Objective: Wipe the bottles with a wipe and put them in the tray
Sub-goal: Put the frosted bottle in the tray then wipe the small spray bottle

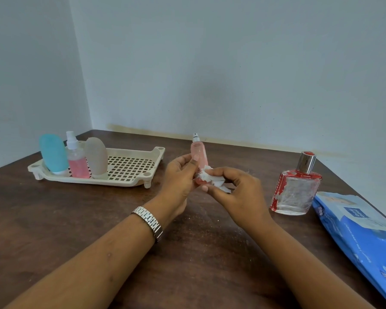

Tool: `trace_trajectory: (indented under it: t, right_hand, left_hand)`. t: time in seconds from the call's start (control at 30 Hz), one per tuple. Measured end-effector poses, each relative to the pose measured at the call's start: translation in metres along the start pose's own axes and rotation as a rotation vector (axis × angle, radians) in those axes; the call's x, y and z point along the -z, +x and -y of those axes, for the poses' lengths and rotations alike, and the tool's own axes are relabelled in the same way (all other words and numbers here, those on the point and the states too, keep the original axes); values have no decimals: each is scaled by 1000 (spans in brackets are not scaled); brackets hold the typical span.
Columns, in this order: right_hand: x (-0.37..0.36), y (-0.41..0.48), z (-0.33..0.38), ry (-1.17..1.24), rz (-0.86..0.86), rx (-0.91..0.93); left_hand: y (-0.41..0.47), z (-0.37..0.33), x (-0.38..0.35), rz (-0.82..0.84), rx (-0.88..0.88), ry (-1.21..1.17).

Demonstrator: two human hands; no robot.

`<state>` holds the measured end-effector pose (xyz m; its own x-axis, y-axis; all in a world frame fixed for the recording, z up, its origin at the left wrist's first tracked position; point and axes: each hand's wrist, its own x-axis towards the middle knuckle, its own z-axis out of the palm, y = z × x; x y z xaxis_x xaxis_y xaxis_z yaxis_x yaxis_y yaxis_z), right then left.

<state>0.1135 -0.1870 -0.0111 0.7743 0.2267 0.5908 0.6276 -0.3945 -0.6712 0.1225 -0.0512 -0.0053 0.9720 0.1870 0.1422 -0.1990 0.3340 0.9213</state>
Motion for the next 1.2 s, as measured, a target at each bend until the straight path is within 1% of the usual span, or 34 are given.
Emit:
trace_trajectory:
  t: [0.2,0.33,0.43,0.5,0.63,0.7,0.8,1.0,1.2]
  right_hand:
    - [-1,0,1,55,-64,-47]
    - [1,1,0,56,-71,-82]
    - [1,3,-2,64,-92,-115]
    - [1,4,-3,157,-117,-187]
    - [0,4,-3,514,-115,-391]
    - [1,5,-3,617,-102,-457]
    - [1,5,-3,712,-96,-532]
    - [1,5,-3,688,-155,-550]
    - [1,5,-2,576,-224,-481]
  left_hand:
    - [-2,-1,-3,34,31,-91]
    - [-6,2,-7,81,19,-90]
    - [-7,5,-9,65,4,-88]
    - [-7,7,-10,57,-45,-57]
    - [-6,17,-9,43,-182,126]
    - [-6,19,-8,31,-235,218]
    - [-7,19,-7,16,-273,272]
    - [-5,20,-6,4,-330,332]
    - [0,22,-4,13,-329,342]
